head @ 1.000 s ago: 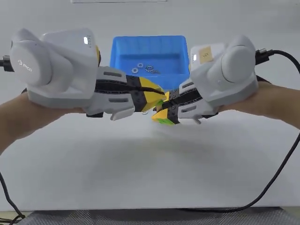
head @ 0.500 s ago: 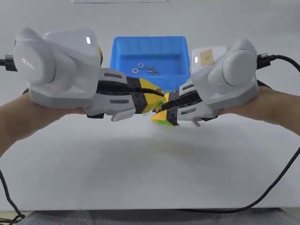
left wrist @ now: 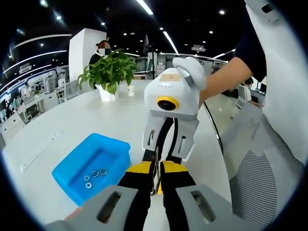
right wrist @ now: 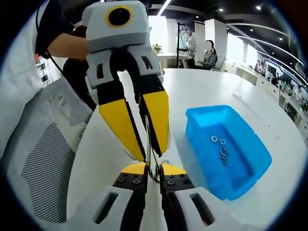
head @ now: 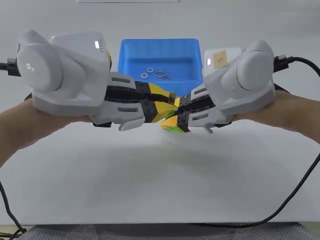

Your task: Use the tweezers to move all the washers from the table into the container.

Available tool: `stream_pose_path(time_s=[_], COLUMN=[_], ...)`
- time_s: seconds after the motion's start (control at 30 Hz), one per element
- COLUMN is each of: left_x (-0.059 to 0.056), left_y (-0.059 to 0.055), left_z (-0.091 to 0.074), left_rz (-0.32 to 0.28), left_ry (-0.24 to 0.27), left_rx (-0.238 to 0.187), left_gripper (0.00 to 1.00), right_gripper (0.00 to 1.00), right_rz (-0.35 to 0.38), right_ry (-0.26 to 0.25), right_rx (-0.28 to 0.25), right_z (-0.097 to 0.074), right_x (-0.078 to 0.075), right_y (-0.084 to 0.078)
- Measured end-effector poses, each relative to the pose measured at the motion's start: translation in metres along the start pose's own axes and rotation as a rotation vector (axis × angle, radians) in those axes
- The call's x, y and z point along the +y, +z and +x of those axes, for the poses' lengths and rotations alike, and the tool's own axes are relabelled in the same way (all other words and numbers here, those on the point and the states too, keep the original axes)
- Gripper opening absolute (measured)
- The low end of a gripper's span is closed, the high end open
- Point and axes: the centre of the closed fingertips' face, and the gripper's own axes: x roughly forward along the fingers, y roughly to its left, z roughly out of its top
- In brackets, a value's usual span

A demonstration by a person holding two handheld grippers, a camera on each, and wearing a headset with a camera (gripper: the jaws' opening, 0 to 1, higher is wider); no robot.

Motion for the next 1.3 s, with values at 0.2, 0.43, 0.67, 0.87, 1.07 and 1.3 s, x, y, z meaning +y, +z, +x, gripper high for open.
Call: stream_pose_path(time_s=[0.2, 0.43, 0.67, 0.87, 1.07, 1.3], left_x=[-0.001, -0.003, -0.001, -0.001, 0.000, -0.001], left_y=[-0.001, -0.001, -0.003, -0.003, -0.002, -0.002], left_z=[0.002, 0.002, 0.000, -0.001, 0.000, 0.001], left_rz=[0.024, 0.022, 0.028, 0.026, 0.028, 0.030], left_ry=[-0.006, -0.015, -0.007, -0.006, -0.006, -0.009], left_rx=[0.010, 0.013, 0.013, 0.013, 0.012, 0.013], left_gripper=[0.08, 0.07, 0.07, 0.07, 0.07, 0.07], right_gripper=[0.10, 0.10, 0.11, 0.12, 0.17, 0.12], right_rz=[-0.006, -0.013, -0.028, -0.005, 0.020, 0.040], right_ry=[0.002, 0.008, 0.005, 0.008, 0.031, 0.024], right_rx=[0.012, 0.019, 0.031, 0.030, 0.053, 0.021], right_z=[0.000, 0.000, 0.001, 0.002, 0.002, -0.003], right_x=[0.001, 0.002, 0.001, 0.001, 0.005, 0.000], right_y=[-0.003, -0.002, -0.002, -0.002, -0.009, -0.007])
